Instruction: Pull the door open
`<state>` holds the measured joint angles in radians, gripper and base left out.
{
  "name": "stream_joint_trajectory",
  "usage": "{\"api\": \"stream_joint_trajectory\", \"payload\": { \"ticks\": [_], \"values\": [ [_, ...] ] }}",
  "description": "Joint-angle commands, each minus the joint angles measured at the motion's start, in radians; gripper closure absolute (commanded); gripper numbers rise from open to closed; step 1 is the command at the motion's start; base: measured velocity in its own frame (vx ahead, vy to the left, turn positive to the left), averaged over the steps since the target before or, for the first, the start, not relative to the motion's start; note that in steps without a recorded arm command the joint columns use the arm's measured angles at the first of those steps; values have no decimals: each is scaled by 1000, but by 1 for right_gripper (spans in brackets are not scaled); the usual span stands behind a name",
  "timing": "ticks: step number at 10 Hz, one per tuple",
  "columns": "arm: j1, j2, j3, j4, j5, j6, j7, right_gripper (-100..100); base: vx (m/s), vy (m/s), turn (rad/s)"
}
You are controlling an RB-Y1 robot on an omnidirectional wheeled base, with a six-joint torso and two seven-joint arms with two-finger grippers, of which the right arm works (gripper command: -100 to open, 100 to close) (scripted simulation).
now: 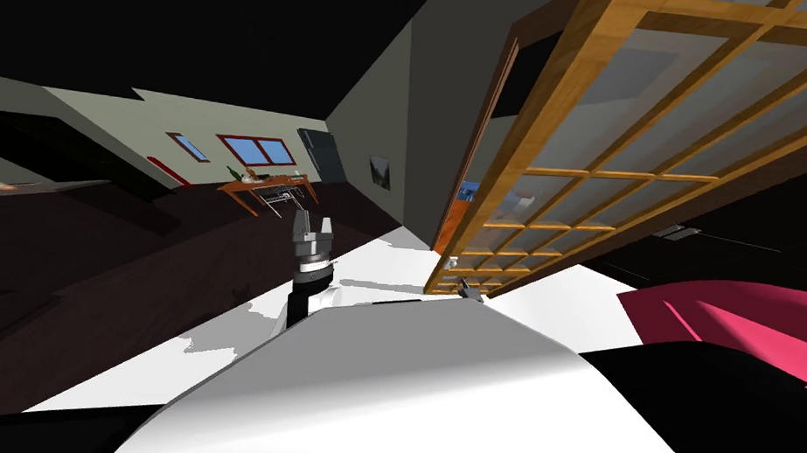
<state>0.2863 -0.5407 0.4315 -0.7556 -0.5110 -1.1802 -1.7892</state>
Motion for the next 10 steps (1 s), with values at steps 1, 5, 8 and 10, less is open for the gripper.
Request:
{"api": "stream_joint_trajectory", "payload": {
  "ticks": [1,5,8,10],
  "values": [
    [9,3,-8,4,-9,-5,2,-100,-168,94,-136],
    [-25,22,-22,6,-12,27,19,-100,128,-7,38],
    [-40,33,-27,14,-13,35,25,-100,196,-32,37],
    [-40,33,-27,14,-13,35,25,100,-24,13,13]
  ]
}}
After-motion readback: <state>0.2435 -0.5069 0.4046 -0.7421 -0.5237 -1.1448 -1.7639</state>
